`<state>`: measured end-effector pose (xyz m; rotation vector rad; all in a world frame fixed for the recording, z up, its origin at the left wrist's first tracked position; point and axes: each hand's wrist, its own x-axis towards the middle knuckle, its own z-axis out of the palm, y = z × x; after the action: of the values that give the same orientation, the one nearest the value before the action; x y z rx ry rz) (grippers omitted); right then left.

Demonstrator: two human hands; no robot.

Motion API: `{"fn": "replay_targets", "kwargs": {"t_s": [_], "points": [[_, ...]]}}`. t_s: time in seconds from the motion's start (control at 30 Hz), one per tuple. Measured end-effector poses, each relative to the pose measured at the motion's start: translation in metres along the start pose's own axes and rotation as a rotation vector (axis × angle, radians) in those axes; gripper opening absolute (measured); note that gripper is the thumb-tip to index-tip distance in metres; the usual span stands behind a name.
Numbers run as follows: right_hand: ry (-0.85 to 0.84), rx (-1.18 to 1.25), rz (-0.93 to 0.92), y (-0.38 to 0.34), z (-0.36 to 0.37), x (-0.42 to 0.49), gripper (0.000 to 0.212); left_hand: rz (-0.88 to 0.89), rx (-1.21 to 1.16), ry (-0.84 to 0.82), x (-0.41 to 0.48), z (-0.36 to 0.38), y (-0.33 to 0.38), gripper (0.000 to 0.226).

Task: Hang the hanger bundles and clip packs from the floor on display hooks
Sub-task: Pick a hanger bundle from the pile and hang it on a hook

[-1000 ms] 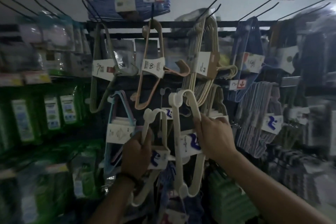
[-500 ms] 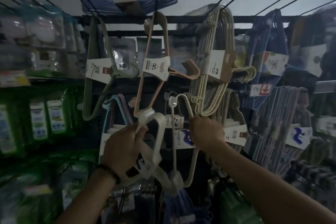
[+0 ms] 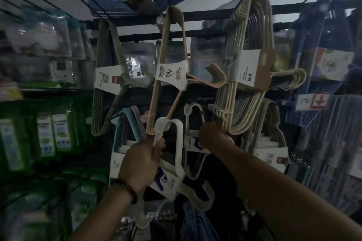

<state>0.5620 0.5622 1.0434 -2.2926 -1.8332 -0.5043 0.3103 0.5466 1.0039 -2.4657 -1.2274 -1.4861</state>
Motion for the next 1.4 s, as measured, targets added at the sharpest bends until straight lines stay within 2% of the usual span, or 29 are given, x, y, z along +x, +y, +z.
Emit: {"fn": "replay_targets", "kwargs": {"t_s": [0.1,0.17,0.27,0.33,0.37,0.43,0.5,0.57,0.67,0.77,0.9,0.97,1.13,1.27,1.4], "points": [[-0.009,-0.104,-0.129,-0.003,-0.008,-0.008,0.029,-0.010,-0.046,0.012,0.006,0.007,0.002,0.047],[0.034,0.026,-0.125,0.001,-0.022,-0.022,0.031,-0.006,-0.083,0.034,0.008,0.015,0.006,0.044],[0.242,0.240,-0.134,0.013,-0.053,-0.068,0.033,0.029,-0.145,0.093,0.006,0.027,0.016,0.038],[0.435,0.483,-0.148,0.015,-0.065,-0.110,0.040,0.011,-0.157,0.152,0.005,0.038,0.022,0.048],[0.475,0.509,-0.187,0.010,-0.071,-0.132,0.040,-0.006,-0.171,0.181,0.005,0.043,0.027,0.055],[0.489,0.350,-0.265,-0.002,-0.066,-0.162,0.039,-0.017,-0.196,0.225,0.005,0.052,0.039,0.062],[0.538,0.161,-0.232,-0.005,-0.046,-0.170,0.059,0.029,-0.212,0.259,0.005,0.059,0.053,0.048],[0.620,0.087,-0.187,-0.001,-0.027,-0.167,0.078,0.059,-0.238,0.270,0.004,0.064,0.062,0.037],[0.733,0.201,-0.215,0.014,-0.009,-0.164,0.072,0.099,-0.217,0.260,0.004,0.068,0.070,0.043],[0.806,0.318,-0.197,0.024,-0.006,-0.167,0.060,0.156,-0.235,0.239,0.006,0.070,0.078,0.037],[0.727,0.313,-0.156,0.029,-0.001,-0.155,0.059,0.114,-0.293,0.172,0.015,0.078,0.078,0.037],[0.658,0.318,-0.148,0.029,0.001,-0.143,0.057,0.056,-0.253,0.108,0.021,0.080,0.070,0.043],[0.435,0.332,-0.051,0.017,0.004,-0.109,0.060,0.009,-0.117,0.001,0.017,0.081,0.051,0.041],[0.373,0.288,0.006,0.008,0.006,-0.082,0.066,0.080,-0.115,-0.054,-0.007,0.088,0.041,0.068],[0.231,0.182,0.075,0.004,0.006,-0.058,0.073,0.157,0.008,-0.226,-0.006,0.100,0.032,0.084]]}}
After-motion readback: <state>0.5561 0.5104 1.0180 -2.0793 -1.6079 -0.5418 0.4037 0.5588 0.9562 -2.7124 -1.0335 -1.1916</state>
